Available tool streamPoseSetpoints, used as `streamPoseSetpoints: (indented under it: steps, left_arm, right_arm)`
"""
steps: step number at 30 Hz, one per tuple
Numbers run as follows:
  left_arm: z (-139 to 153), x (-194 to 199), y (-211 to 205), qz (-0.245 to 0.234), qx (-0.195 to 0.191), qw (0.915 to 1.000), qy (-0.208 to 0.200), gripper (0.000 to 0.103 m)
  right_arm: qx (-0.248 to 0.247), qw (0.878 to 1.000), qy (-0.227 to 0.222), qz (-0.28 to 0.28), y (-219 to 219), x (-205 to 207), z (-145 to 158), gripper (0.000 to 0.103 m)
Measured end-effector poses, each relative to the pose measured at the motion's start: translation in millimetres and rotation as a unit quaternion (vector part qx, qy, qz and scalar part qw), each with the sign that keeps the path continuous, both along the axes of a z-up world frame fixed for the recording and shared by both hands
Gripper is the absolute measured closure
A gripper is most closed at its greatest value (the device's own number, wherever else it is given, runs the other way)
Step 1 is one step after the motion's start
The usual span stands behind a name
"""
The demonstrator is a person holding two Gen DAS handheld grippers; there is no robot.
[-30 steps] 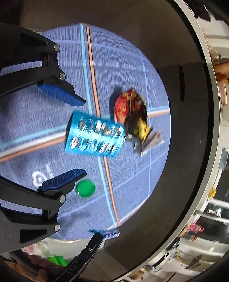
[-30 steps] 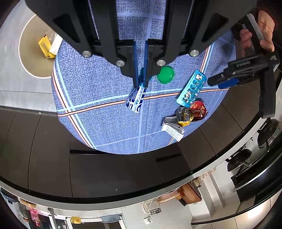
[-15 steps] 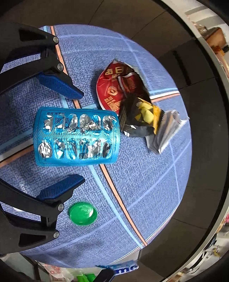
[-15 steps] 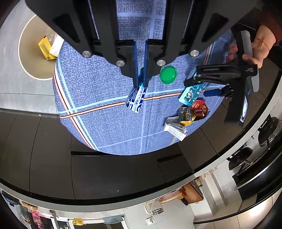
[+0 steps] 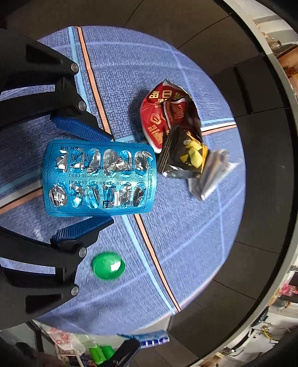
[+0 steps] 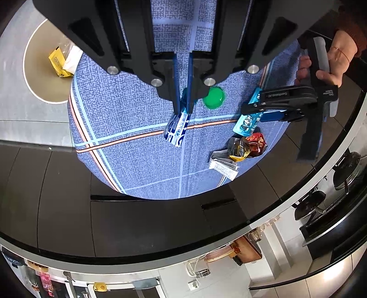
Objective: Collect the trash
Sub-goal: 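Carry blister pack and toothpaste tube over the white bin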
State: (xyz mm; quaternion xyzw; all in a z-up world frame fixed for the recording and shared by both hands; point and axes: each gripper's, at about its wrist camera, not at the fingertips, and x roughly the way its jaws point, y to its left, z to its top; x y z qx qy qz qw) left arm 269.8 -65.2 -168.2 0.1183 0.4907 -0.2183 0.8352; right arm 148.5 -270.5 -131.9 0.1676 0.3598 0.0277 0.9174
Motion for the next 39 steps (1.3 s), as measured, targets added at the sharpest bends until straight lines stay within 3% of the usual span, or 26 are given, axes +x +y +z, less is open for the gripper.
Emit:
streamPoseSetpoints:
  steps: [9, 20, 28, 39]
  left_arm:
    - [57, -37, -7, -0.032, -0.052, 0.9976, -0.033, 0.041]
    - [106, -83, -79, -0.126, -0.122, 0.9840, -0.033, 0.041]
    - [87, -103, -156, -0.191, -0.151, 0.9698, 0.007, 0.041]
    - [28, -118, -255, -0.254, -0.136, 0.9541, 0.082, 0.041]
  right_arm:
    - [0.001, 0.999, -0.034, -0.016, -8, -23, 24, 0.096]
    - [-0.021, 0.996, -0.049, -0.067, -52, -77, 42, 0.096]
    - [-0.016, 0.992, -0.013, -0.128, -107, -119, 12, 0.096]
    - [0.056, 0.982, 0.048, -0.174, -158, -136, -68, 0.095]
